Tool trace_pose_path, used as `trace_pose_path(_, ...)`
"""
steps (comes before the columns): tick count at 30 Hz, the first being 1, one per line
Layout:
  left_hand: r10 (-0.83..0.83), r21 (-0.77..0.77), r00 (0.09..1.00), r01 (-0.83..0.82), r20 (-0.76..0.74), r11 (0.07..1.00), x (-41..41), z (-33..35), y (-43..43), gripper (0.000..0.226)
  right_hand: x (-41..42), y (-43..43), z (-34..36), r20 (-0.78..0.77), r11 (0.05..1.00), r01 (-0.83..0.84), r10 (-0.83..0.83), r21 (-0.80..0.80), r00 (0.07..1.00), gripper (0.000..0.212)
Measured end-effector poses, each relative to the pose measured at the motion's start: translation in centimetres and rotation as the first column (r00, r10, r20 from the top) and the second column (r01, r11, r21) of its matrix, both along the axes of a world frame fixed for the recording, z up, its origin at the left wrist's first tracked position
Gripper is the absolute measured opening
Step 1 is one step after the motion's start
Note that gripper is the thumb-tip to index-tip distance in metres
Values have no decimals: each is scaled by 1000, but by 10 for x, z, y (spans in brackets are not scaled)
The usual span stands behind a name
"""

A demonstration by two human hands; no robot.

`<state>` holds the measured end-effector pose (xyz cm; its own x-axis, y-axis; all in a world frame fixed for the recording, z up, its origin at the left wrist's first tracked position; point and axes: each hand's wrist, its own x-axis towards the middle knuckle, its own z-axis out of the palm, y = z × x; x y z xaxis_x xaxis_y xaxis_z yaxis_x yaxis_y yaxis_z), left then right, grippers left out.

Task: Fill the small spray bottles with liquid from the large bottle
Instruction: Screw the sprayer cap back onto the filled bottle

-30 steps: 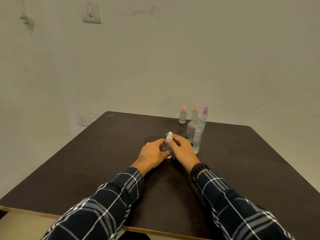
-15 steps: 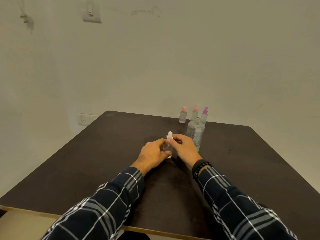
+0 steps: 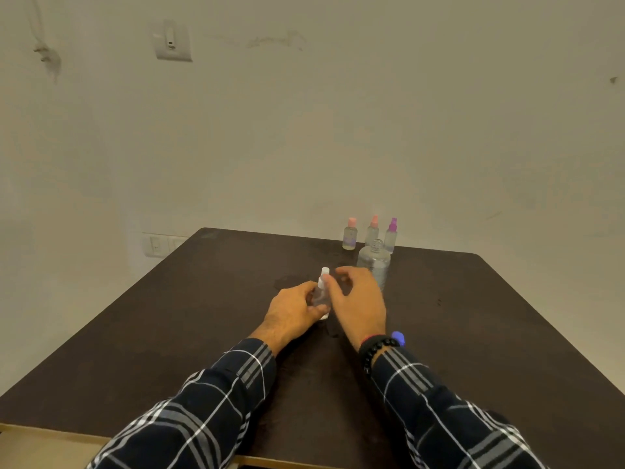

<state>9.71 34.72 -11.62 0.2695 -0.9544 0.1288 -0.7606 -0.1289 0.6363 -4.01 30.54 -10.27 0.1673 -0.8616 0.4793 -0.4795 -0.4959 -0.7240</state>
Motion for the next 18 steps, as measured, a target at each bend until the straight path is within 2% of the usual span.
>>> trace_pose_path(2,2,-23,1000,-2,10,1000,1,-1,-1,40,-14,-1,3,163,974,201,-183,-101,969,42)
trace_pose_path(4,-9,-13,1000,9,16,1000,2,-1,-2,40,-29,-15,6,216,942,334,-318,-39,923,63)
trace_pose_path(6,-26,9,999,25,33,1000,4,2,-5,40,-41,-34,6,149,949,288,-305,125,941,92)
trace_pose_path(8,-47,27,998,45,44,999,7,3,-8,41,-49,-53,5,142,955,146,-187,260,972,109)
trace_pose_path(11,-81,40,996,79,46,996,13,4,-18,45,-53,-71,0,218,919,-88,2,385,976,102)
trace_pose_path(14,-117,56,991,114,57,992,20,8,-34,49,-55,-80,-5,187,919,-141,76,367,979,69)
trace_pose_path(18,-109,10,991,109,74,994,30,20,-68,49,-58,-80,-6,154,919,-173,126,354,980,61)
